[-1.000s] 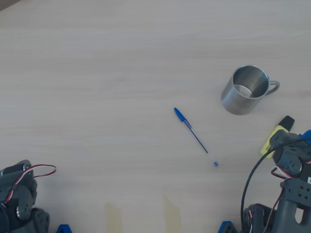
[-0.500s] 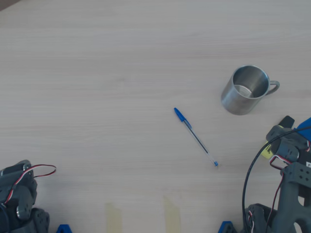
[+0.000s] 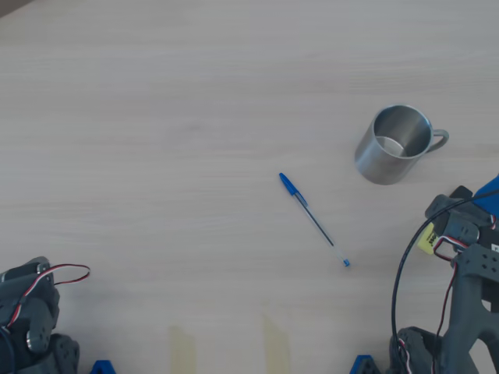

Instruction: Grab the yellow pen and put it in the silver cup.

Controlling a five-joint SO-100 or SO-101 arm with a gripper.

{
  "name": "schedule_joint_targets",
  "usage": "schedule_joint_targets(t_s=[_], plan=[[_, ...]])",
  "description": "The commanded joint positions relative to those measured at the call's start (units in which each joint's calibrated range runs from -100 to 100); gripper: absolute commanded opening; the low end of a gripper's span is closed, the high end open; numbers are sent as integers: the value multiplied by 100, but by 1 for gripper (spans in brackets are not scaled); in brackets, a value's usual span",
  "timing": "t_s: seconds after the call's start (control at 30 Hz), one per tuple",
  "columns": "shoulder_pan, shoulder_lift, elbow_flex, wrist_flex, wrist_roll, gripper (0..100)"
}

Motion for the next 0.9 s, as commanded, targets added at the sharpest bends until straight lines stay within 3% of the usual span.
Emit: schedule_joint_targets(t_s=[0.0, 0.87], plan=[[8, 171, -380, -67, 24, 21], [77, 1575, -724, -530, 19, 21]])
